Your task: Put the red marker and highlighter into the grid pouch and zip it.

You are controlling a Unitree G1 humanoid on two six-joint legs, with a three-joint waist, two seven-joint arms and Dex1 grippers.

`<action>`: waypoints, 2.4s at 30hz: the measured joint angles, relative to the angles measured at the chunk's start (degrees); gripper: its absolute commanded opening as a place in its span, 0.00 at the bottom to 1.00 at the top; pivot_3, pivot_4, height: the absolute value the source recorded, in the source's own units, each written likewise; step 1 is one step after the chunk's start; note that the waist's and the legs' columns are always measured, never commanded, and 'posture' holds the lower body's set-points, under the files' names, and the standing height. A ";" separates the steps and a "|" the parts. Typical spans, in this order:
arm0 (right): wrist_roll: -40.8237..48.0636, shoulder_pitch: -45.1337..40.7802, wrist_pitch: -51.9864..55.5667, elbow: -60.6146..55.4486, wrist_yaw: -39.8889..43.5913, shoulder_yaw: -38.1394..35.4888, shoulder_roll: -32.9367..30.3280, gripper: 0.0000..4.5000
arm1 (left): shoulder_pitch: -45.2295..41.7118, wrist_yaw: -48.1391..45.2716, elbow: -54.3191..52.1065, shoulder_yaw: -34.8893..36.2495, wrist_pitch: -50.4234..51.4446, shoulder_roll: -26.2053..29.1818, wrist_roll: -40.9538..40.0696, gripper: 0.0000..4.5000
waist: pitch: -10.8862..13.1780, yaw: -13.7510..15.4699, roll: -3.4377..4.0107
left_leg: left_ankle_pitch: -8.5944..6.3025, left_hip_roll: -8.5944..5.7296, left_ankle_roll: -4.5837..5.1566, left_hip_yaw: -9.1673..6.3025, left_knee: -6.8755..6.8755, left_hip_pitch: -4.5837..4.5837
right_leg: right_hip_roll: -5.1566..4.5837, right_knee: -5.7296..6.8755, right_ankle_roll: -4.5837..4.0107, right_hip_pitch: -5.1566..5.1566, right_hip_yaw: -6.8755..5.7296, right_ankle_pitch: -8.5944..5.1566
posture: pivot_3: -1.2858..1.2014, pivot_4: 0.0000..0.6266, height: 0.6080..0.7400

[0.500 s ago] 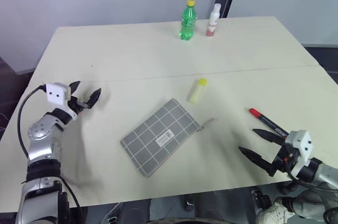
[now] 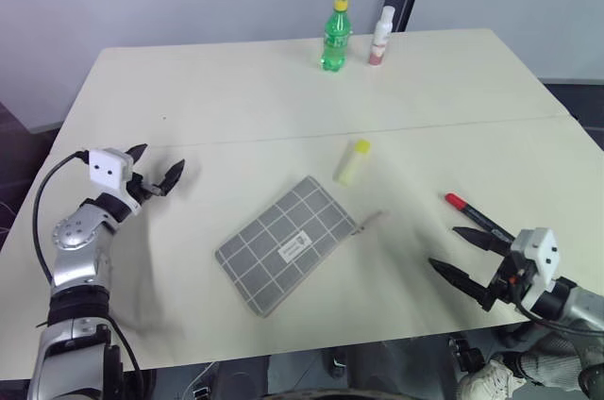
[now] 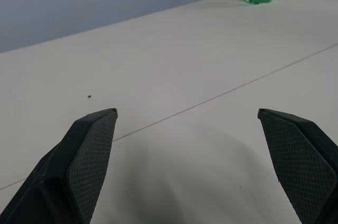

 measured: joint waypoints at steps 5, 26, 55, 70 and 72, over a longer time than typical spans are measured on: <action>-0.02 -0.60 0.07 0.33 0.00 0.03 -0.16 0.97 | 0.80 -0.78 -0.59 -0.56 -1.31 0.30 0.43 1.00 | 0.00 0.00 0.00 | 0.00 0.00 0.00 0.00 0.00 0.00 | 0.00 0.00 0.00 0.00 0.00 0.00 | 0.52 0.24 1.00; 3.28 -23.40 12.19 -8.15 -7.06 15.65 4.73 0.01 | 26.53 -18.13 -30.75 -4.05 -12.56 9.00 -0.13 1.00 | 0.00 -1.47 -0.02 | 0.00 0.26 0.00 0.55 -0.45 -0.01 | -0.08 -0.03 -0.10 -0.49 0.09 0.06 | 0.52 0.24 1.00; -22.91 -36.94 4.84 13.21 -16.33 37.40 15.30 0.01 | 23.67 -7.90 -28.09 -21.69 -48.97 9.17 26.78 1.00 | -0.51 -1.24 0.50 | 0.01 0.98 -0.02 1.55 -0.43 0.13 | 0.01 0.10 -0.36 -0.75 0.04 0.24 | 0.52 0.24 1.00; -21.02 -34.80 5.36 10.80 -15.55 36.43 15.26 0.00 | 23.89 -5.55 -33.00 -25.85 -35.64 11.21 23.25 0.01 | -0.55 -1.22 0.52 | 0.01 0.99 -0.02 1.61 -0.49 0.14 | 0.02 0.17 -0.36 -0.86 0.06 0.25 | 0.52 0.24 1.00; -18.51 -33.60 6.71 8.91 -14.67 35.01 15.12 0.14 | 23.77 -5.26 -33.14 -25.46 -32.80 10.67 18.41 0.00 | -0.54 -1.23 0.52 | 0.01 0.99 -0.02 1.61 -0.49 0.13 | 0.02 0.19 -0.35 -0.88 0.06 0.25 | 0.52 0.24 1.00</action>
